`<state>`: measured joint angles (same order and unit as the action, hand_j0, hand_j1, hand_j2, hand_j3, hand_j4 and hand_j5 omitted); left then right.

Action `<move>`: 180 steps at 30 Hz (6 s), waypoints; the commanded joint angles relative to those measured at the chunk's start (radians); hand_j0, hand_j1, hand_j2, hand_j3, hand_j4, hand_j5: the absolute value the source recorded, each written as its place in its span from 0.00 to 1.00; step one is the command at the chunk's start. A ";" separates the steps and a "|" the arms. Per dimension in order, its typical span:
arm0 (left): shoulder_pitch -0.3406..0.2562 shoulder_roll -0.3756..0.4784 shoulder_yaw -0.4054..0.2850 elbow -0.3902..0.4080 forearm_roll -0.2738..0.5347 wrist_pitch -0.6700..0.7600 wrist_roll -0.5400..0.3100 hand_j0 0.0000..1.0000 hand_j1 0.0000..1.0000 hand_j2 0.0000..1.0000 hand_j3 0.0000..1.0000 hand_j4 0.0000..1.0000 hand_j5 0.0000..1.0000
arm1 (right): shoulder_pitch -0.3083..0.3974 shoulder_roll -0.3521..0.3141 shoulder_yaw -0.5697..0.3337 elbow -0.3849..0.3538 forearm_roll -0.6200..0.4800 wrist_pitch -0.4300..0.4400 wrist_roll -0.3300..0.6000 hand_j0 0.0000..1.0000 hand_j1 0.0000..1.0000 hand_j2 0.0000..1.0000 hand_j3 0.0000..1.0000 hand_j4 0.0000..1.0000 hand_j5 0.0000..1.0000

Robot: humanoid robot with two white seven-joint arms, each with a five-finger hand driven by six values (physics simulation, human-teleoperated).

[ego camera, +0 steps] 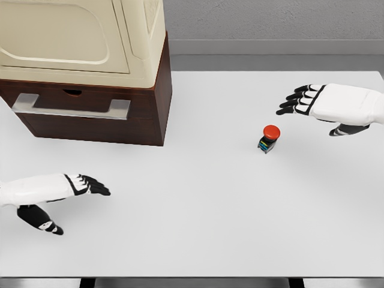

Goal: Open the cabinet drawer with left arm, and place a switch into the drawer with right arm

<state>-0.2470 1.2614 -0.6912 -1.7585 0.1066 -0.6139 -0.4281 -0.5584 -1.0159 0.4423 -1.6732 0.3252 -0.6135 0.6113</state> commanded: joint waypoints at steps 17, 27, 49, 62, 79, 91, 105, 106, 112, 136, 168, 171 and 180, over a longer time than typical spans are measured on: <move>-0.327 0.053 -0.226 -0.004 0.685 0.003 -0.183 1.00 1.00 1.00 1.00 1.00 1.00 | -0.117 0.146 0.095 0.101 0.137 0.003 0.000 1.00 1.00 1.00 1.00 1.00 1.00; -0.459 0.059 -0.163 0.079 0.677 0.003 -0.183 1.00 1.00 1.00 1.00 1.00 1.00 | -0.218 0.198 0.296 0.181 0.161 0.003 0.000 1.00 1.00 1.00 1.00 1.00 1.00; -0.561 0.047 -0.232 0.057 0.558 0.330 -0.183 1.00 1.00 1.00 1.00 1.00 1.00 | -0.235 0.246 0.375 0.274 0.204 0.003 0.000 1.00 1.00 1.00 1.00 1.00 1.00; -0.560 0.047 -0.264 0.106 0.530 0.416 -0.126 1.00 1.00 1.00 1.00 1.00 1.00 | -0.241 0.257 0.375 0.305 0.219 0.003 0.000 1.00 1.00 1.00 1.00 1.00 1.00; -0.549 0.059 -0.269 0.099 0.469 0.401 -0.129 1.00 1.00 1.00 1.00 1.00 1.00 | -0.242 0.258 0.381 0.302 0.218 0.003 0.000 1.00 1.00 1.00 1.00 1.00 1.00; -0.545 0.136 -0.329 0.096 0.455 0.209 -0.132 1.00 1.00 1.00 1.00 1.00 1.00 | -0.245 0.255 0.381 0.299 0.219 0.003 0.000 1.00 1.00 1.00 1.00 1.00 1.00; -0.540 0.216 -0.393 0.063 0.458 0.049 -0.132 1.00 1.00 1.00 1.00 1.00 1.00 | -0.245 0.255 0.381 0.299 0.219 0.003 0.000 0.99 0.99 0.99 0.99 0.99 0.99; -0.540 0.222 -0.395 0.063 0.458 0.036 -0.132 1.00 1.00 1.00 1.00 1.00 1.00 | -0.245 0.255 0.381 0.299 0.219 0.003 0.000 0.99 0.99 0.99 0.99 0.99 0.99; -0.538 0.254 -0.412 0.062 0.461 0.003 -0.130 1.00 1.00 1.00 1.00 1.00 1.00 | -0.245 0.253 0.383 0.294 0.218 0.003 0.000 0.99 0.99 0.99 0.99 0.99 0.99; -0.531 0.345 -0.508 0.063 0.463 0.003 -0.127 1.00 1.00 1.00 1.00 1.00 1.00 | -0.245 0.252 0.385 0.293 0.219 0.003 0.000 1.00 1.00 1.00 1.00 1.00 1.00; -0.586 0.329 -0.484 0.070 0.587 0.003 -0.136 1.00 1.00 1.00 1.00 1.00 1.00 | -0.245 0.249 0.383 0.293 0.216 0.003 0.000 0.71 0.71 0.71 0.71 0.71 0.71; -0.587 0.332 -0.484 0.064 0.591 0.003 -0.139 1.00 1.00 1.00 1.00 1.00 1.00 | -0.245 0.249 0.383 0.293 0.216 0.003 0.000 0.67 0.67 0.67 0.67 0.67 0.67; -0.609 0.343 -0.462 0.045 0.614 0.003 -0.183 1.00 1.00 1.00 1.00 1.00 1.00 | -0.244 0.249 0.381 0.293 0.207 0.003 0.000 0.51 0.51 0.51 0.51 0.51 0.51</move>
<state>-0.8561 1.6013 -1.1664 -1.7101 0.7005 -0.6134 -0.6066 -0.8023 -0.7661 0.8244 -1.3805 0.5378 -0.6127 0.6107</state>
